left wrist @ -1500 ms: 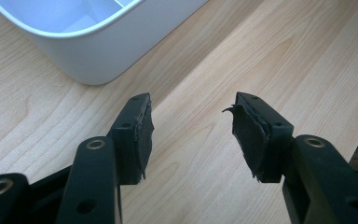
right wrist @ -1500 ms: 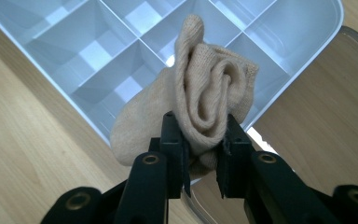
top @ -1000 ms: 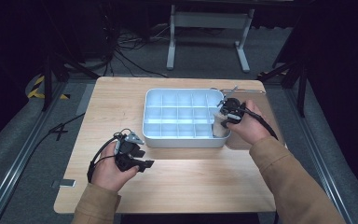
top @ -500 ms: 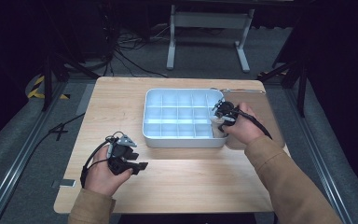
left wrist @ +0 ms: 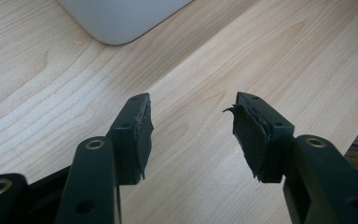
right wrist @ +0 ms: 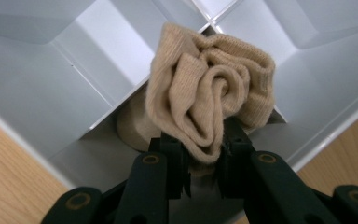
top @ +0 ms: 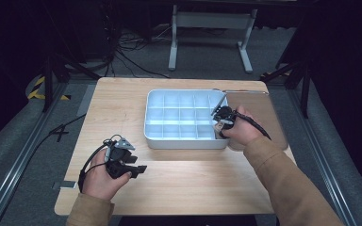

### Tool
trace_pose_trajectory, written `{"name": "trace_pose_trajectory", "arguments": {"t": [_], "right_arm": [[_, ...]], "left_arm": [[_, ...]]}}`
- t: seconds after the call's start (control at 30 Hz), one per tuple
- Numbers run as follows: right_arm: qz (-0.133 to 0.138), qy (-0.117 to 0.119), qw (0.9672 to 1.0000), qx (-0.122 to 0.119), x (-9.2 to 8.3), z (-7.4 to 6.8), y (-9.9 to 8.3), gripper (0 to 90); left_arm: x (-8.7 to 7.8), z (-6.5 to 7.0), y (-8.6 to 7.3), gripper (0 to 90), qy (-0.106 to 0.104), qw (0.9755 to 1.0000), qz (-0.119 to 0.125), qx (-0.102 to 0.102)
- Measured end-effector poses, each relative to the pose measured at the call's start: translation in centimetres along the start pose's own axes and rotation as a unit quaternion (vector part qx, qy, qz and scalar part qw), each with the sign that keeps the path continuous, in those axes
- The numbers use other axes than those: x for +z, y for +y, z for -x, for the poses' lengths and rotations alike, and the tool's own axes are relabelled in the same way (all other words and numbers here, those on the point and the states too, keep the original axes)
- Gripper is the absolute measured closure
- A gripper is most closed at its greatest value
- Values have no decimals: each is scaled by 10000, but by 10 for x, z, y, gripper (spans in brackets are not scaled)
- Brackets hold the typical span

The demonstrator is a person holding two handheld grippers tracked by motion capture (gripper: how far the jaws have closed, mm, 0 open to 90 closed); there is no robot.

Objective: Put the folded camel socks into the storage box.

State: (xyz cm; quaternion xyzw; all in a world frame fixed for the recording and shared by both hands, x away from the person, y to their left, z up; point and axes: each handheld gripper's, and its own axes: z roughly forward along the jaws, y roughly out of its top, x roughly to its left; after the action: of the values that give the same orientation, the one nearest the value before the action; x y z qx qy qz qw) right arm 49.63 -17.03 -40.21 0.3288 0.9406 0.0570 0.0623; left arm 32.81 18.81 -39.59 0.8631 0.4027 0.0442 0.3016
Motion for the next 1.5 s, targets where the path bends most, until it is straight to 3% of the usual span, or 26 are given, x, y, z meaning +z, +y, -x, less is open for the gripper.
{"name": "trace_pose_trajectory", "arguments": {"t": [0.43,0.6,0.73,0.8,1.13,1.3,1.33,1.37,1.4,1.43,1.5], "right_arm": [[-303,10,9995,3,19,3,8,748],[-198,40,9998,-95,16,2,6,722],[23,226,9997,-70,8,3,3,620],[114,156,9998,-13,2,2,1,570],[787,130,9968,28,-37,2,-17,567],[1345,108,9908,69,-56,0,-26,541],[1345,108,9908,69,-56,0,-26,541],[1459,110,9892,80,-59,-1,-28,537],[1686,119,9856,49,-66,-3,-33,531],[1686,119,9856,49,-66,-3,-33,531],[1857,180,9824,47,-71,-5,-39,526]], "left_arm": [[1,-2,1,473,-39,10000,0,29],[2,-2,2,471,-22,10000,-2,50],[2,-2,2,471,-43,10000,2,8],[2,-3,2,469,-45,10000,16,33],[3,-1,-1,468,-86,9999,-72,6],[2,-2,-2,469,-68,10000,-18,-33],[2,-2,-2,468,-68,10000,-18,-33],[2,-2,-2,468,-64,10000,-20,-33],[1,-1,-2,469,-64,10000,-28,-22],[1,-1,-2,469,-64,10000,-28,-22],[1,0,-1,468,-58,10000,-19,-6]]}}
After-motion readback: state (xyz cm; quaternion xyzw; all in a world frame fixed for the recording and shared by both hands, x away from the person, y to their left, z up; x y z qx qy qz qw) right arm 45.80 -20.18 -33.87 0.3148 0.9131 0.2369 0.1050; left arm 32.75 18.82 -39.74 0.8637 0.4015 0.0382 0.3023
